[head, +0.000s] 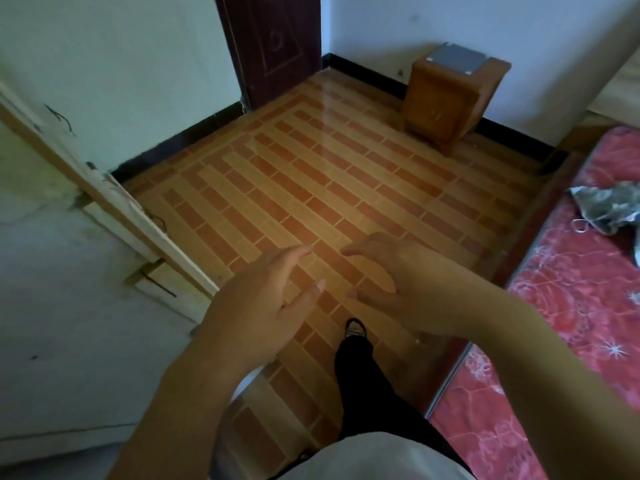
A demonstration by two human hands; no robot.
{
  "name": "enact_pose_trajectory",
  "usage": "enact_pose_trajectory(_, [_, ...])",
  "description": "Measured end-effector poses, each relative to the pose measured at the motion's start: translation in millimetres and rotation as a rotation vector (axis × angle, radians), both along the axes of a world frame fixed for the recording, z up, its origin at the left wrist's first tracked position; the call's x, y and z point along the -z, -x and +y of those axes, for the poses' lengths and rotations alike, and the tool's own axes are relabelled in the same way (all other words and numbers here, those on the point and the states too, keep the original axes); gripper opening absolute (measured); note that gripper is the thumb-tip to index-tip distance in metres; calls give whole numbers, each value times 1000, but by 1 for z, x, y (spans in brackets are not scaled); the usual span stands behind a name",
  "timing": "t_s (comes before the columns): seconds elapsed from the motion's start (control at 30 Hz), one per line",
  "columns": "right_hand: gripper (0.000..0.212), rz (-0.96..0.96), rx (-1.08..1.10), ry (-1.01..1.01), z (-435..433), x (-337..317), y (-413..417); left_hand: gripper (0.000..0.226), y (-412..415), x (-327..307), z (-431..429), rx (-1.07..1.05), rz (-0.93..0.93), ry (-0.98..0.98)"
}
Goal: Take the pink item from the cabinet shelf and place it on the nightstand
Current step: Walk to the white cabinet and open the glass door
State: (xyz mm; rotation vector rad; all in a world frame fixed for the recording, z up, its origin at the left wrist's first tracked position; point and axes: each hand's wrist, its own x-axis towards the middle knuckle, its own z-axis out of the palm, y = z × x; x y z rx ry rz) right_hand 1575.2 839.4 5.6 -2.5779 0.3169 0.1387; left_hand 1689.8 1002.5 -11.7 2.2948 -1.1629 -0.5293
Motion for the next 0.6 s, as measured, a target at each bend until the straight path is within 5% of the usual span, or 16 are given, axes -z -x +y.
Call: enact_pose_trajectory(0.6, [52,48,130,11,-294,-5,-196,52,-219,3,-290,16,79,-66])
